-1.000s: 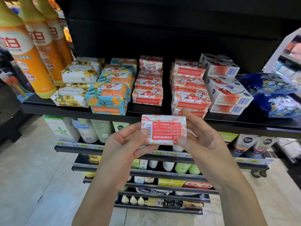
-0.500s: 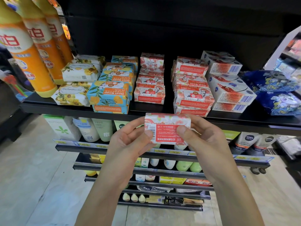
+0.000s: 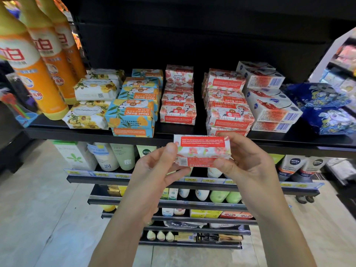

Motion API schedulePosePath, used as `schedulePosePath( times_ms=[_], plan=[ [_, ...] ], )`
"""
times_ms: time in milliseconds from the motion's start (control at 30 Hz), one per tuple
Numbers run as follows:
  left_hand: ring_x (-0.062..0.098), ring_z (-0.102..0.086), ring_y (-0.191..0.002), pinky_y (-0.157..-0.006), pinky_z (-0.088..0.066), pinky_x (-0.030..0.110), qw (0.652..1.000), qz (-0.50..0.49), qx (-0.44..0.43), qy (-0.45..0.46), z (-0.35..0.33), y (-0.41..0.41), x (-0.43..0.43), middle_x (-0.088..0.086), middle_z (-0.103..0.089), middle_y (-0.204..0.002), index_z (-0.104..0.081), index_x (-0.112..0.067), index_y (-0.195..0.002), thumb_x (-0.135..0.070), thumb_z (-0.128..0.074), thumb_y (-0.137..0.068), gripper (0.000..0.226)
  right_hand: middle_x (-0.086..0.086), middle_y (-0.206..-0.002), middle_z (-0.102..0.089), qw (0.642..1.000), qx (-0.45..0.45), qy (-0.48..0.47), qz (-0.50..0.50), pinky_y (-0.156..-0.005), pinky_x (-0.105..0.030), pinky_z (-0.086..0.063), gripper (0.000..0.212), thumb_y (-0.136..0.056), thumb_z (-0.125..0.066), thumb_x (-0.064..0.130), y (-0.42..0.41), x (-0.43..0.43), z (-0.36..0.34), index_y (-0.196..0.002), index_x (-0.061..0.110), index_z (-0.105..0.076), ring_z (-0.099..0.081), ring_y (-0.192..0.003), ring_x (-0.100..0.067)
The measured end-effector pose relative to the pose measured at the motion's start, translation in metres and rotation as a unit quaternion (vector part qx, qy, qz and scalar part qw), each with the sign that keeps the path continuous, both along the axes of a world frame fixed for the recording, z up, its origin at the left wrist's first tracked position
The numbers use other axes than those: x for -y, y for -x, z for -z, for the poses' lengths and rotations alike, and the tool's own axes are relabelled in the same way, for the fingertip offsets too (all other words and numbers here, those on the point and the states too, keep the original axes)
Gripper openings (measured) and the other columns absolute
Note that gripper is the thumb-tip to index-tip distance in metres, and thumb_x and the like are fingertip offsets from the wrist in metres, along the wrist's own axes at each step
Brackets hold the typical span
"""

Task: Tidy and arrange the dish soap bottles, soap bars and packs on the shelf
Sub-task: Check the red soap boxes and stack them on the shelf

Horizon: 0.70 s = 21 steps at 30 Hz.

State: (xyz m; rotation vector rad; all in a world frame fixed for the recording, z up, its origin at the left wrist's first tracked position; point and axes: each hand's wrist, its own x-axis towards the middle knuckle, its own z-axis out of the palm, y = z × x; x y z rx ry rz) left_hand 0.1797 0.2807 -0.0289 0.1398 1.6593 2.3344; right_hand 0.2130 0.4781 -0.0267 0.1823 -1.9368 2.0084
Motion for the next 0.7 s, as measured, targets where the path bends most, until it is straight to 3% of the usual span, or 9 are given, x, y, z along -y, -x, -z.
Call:
schedulePosePath(
  times_ms=[100,233,467,567,700],
  plan=[
    [0.023,-0.073,-0.108,-0.092,-0.060,0.034,1.000,0.008,0.007,-0.002,-0.003,0.001,0.000,0.011,-0.078,-0.108,-0.083,-0.024,-0.095,-0.059,-0.071,-0.072,0.043,-0.006,-0.116,-0.075,1.000,-0.011,-0.006,-0.004,-0.092,-0.026,-0.055,0.044,-0.078,-0.075,0.004,-0.002,0.000,0.001,-0.121,0.012,-0.067,-0.068,-0.116,-0.023],
    [0.027,-0.073,-0.110,-0.092,-0.060,0.036,1.000,-0.004,0.012,-0.020,-0.003,0.001,0.000,0.014,-0.077,-0.111,-0.079,-0.011,-0.102,-0.045,-0.075,-0.078,0.042,-0.004,-0.117,-0.075,1.000,-0.012,-0.004,-0.009,-0.092,-0.026,-0.055,0.047,-0.076,-0.076,0.004,-0.004,0.001,0.002,-0.121,0.013,-0.067,-0.067,-0.117,-0.022],
    [0.029,-0.073,-0.110,-0.096,-0.058,0.037,0.999,-0.020,0.019,-0.041,-0.002,-0.001,0.002,0.017,-0.076,-0.111,-0.073,-0.003,-0.113,-0.037,-0.082,-0.079,0.049,-0.004,-0.127,-0.071,1.000,0.010,-0.002,-0.022,-0.108,-0.042,-0.050,0.055,-0.075,-0.080,0.007,-0.004,0.001,0.001,-0.127,0.014,-0.066,-0.063,-0.126,-0.024],
    [0.028,-0.074,-0.108,-0.095,-0.059,0.036,0.998,-0.032,0.016,-0.048,-0.001,-0.002,0.001,0.015,-0.077,-0.109,-0.071,-0.002,-0.115,-0.031,-0.074,-0.077,0.048,0.005,-0.129,-0.070,0.999,0.051,-0.019,-0.002,-0.104,-0.039,-0.050,0.059,-0.076,-0.089,0.020,-0.005,0.001,-0.004,-0.129,0.022,-0.066,-0.062,-0.126,-0.016],
    [0.024,-0.074,-0.107,-0.097,-0.058,0.038,0.998,-0.043,0.008,-0.040,0.001,-0.002,-0.001,0.012,-0.078,-0.110,-0.067,-0.002,-0.121,-0.031,-0.073,-0.076,0.054,0.013,-0.120,-0.073,0.989,0.144,-0.040,0.019,-0.090,-0.026,-0.053,0.060,-0.073,-0.081,0.054,-0.004,0.003,-0.008,-0.127,0.033,-0.067,-0.069,-0.112,-0.007]
  ],
)
